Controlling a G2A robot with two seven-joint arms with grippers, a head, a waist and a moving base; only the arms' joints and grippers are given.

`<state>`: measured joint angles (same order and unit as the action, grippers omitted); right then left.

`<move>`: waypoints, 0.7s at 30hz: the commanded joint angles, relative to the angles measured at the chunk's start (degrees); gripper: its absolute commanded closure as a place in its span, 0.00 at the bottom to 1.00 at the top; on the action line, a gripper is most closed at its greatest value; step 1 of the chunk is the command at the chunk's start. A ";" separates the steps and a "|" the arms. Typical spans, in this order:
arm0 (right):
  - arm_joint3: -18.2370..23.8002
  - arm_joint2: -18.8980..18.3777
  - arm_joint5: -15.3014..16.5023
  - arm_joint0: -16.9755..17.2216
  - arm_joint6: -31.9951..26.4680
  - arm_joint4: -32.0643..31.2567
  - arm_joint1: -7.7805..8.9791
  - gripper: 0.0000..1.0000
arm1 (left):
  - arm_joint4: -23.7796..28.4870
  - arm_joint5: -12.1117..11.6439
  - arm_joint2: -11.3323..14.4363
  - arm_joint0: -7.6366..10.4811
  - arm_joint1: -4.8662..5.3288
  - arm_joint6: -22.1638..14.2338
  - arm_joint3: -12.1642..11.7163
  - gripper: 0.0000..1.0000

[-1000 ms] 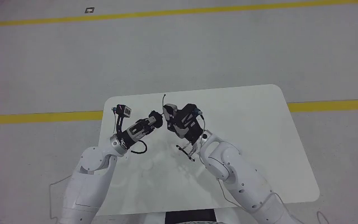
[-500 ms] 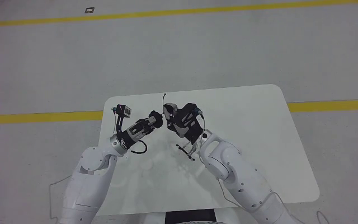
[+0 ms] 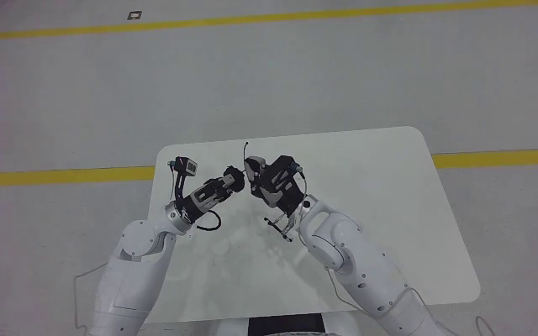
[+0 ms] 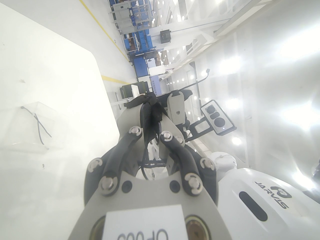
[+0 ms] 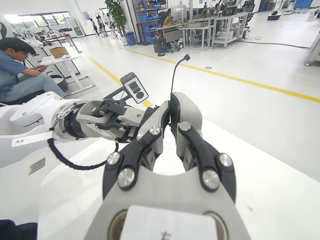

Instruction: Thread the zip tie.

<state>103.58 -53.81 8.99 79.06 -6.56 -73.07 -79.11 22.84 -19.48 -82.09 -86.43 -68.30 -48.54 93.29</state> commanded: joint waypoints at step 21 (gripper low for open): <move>-0.59 0.03 -0.02 0.29 0.01 1.07 -0.07 1.00 | 0.00 0.00 0.00 0.00 0.00 0.00 0.00 1.00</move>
<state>103.17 -53.87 9.01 79.44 -6.60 -72.04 -79.15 22.84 -19.48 -82.09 -86.43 -68.30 -48.54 93.29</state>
